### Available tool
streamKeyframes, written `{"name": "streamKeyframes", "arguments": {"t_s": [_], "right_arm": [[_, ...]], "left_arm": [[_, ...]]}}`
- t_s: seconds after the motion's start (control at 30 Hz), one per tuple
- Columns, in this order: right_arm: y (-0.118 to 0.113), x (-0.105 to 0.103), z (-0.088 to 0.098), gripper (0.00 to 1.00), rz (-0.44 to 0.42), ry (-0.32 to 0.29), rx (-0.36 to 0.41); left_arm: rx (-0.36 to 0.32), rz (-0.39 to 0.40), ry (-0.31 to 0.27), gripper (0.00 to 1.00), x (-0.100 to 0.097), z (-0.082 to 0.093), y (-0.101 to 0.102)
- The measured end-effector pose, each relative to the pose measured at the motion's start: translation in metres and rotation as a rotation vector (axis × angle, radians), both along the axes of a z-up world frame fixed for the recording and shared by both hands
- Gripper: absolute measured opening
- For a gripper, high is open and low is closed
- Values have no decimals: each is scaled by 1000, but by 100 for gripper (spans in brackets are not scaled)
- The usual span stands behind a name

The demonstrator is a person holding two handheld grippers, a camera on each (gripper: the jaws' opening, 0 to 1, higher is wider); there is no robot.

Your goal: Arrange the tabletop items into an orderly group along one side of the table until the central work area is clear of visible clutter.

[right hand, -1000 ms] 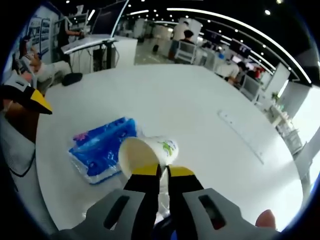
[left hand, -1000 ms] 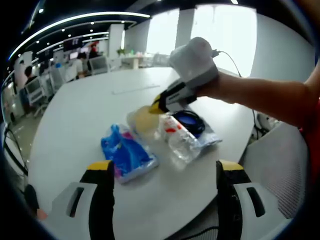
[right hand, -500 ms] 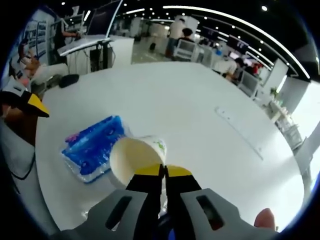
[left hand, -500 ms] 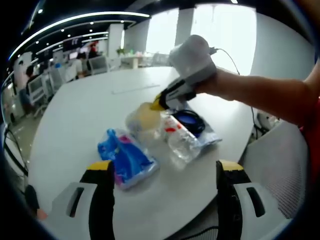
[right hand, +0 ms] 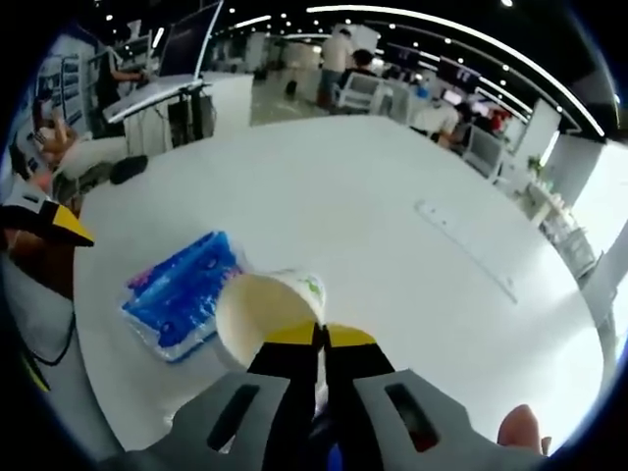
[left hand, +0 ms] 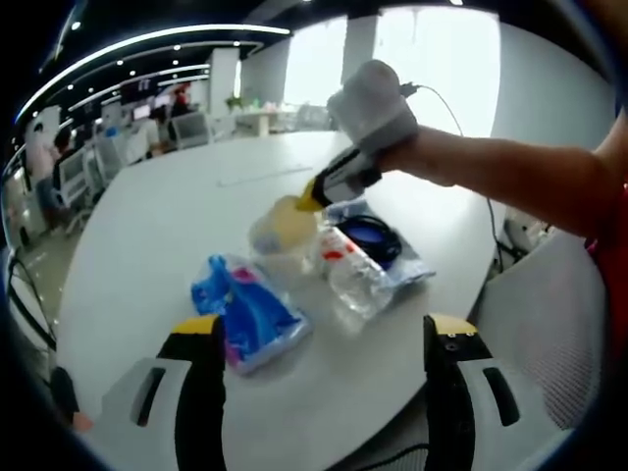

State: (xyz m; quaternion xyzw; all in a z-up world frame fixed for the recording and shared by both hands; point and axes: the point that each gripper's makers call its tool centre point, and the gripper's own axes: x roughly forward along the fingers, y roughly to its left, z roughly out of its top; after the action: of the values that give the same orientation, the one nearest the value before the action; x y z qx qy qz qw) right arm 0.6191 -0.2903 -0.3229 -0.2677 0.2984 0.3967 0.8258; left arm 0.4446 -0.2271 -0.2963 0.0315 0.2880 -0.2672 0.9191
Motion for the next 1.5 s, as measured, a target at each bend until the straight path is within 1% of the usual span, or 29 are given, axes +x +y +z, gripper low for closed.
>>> {"name": "streamKeyframes", "arguments": {"t_s": [0.23, 0.37, 0.53, 0.6, 0.7, 0.83, 1.0, 1.27, 1.33, 1.5], "right_arm": [[-3, -3, 1, 2, -11, 40, 18], [-5, -3, 1, 2, -16, 52, 22], [-7, -3, 3, 2, -18, 65, 20], [-8, -4, 4, 2, -22, 80, 27], [-9, -5, 5, 2, -34, 116, 47], [-9, -7, 6, 2, -35, 136, 56], [-12, -7, 7, 2, -27, 143, 38], [-15, -8, 16, 2, -17, 201, 36], [-15, -7, 20, 2, -13, 201, 34], [-14, -6, 26, 2, -5, 208, 31]], "left_arm": [[10, -12, -15, 79, 1, 1, -1], [28, -27, -34, 79, 1, 3, -4], [45, -46, -43, 79, 1, 3, -6], [57, -51, -60, 78, 2, 6, -6], [65, -64, -68, 78, 2, 6, -8], [92, -82, -81, 77, 2, 7, -10], [133, -97, -110, 77, 7, 10, -8], [178, -129, -167, 76, 20, 18, -3], [187, -135, -172, 75, 22, 18, -2], [203, -157, -207, 75, 31, 24, -5]]}}
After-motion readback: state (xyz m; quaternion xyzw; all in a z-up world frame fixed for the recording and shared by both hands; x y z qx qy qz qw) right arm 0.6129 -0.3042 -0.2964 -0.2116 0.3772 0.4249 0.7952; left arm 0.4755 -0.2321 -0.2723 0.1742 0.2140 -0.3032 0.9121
